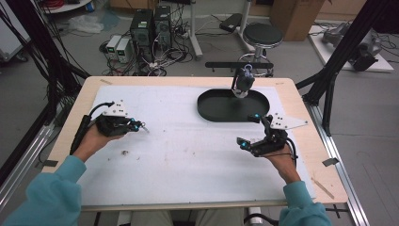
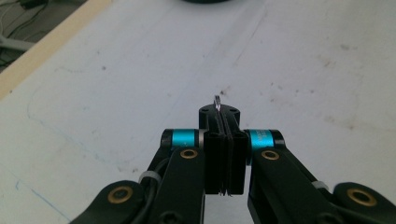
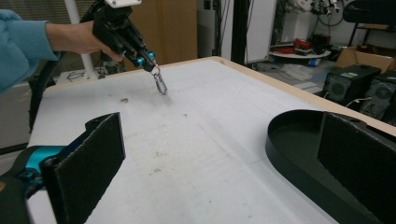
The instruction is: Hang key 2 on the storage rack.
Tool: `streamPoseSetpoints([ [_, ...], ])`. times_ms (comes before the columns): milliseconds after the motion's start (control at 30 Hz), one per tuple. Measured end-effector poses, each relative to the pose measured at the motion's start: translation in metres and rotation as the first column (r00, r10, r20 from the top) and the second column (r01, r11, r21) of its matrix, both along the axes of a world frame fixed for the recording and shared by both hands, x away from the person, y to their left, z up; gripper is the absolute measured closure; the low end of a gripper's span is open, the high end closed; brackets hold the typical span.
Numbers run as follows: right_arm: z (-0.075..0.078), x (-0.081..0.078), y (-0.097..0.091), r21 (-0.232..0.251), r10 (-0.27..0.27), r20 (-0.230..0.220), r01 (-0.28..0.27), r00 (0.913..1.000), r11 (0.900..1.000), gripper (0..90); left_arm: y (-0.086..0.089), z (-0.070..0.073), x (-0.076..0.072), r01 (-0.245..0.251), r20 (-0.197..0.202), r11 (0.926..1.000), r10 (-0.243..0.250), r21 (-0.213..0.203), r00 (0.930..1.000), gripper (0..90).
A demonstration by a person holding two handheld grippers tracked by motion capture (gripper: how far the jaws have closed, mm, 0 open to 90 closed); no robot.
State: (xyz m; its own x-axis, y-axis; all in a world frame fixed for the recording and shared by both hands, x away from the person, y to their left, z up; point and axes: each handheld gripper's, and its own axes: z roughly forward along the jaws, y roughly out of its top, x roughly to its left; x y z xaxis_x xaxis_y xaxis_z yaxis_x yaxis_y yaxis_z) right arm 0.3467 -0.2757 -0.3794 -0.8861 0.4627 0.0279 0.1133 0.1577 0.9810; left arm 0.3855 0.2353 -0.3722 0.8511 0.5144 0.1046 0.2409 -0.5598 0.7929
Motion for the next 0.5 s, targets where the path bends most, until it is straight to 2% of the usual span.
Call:
streamPoseSetpoints([
  [33,0.001,0.000,0.001,-0.002,0.003,0.001,-0.003,1.0000,1.0000,0.7,0.000,0.003,0.000,0.008,0.001,0.9999,-0.008,-0.007,1.0000,88.4],
  [100,0.005,0.001,0.003,-0.008,0.019,0.001,-0.019,0.9998,0.9998,0.7,-0.001,0.008,-0.001,0.015,0.007,0.9980,-0.015,-0.062,0.9999,88.4],
  [133,0.007,0.002,0.005,-0.011,0.025,-0.004,-0.025,0.9997,0.9996,0.7,-0.003,0.010,-0.001,0.019,0.010,0.9970,-0.018,-0.075,0.9998,88.4],
  [267,0.014,0.006,0.010,-0.023,0.052,0.003,-0.052,0.9986,0.9984,0.7,-0.010,0.016,-0.004,0.038,0.033,0.9931,-0.035,-0.111,0.9988,88.4],
  [500,0.025,0.012,0.019,-0.039,0.092,0.009,-0.092,0.9957,0.9950,0.7,-0.028,0.021,-0.008,0.090,0.042,0.9828,-0.084,-0.162,0.9956,88.4],
])
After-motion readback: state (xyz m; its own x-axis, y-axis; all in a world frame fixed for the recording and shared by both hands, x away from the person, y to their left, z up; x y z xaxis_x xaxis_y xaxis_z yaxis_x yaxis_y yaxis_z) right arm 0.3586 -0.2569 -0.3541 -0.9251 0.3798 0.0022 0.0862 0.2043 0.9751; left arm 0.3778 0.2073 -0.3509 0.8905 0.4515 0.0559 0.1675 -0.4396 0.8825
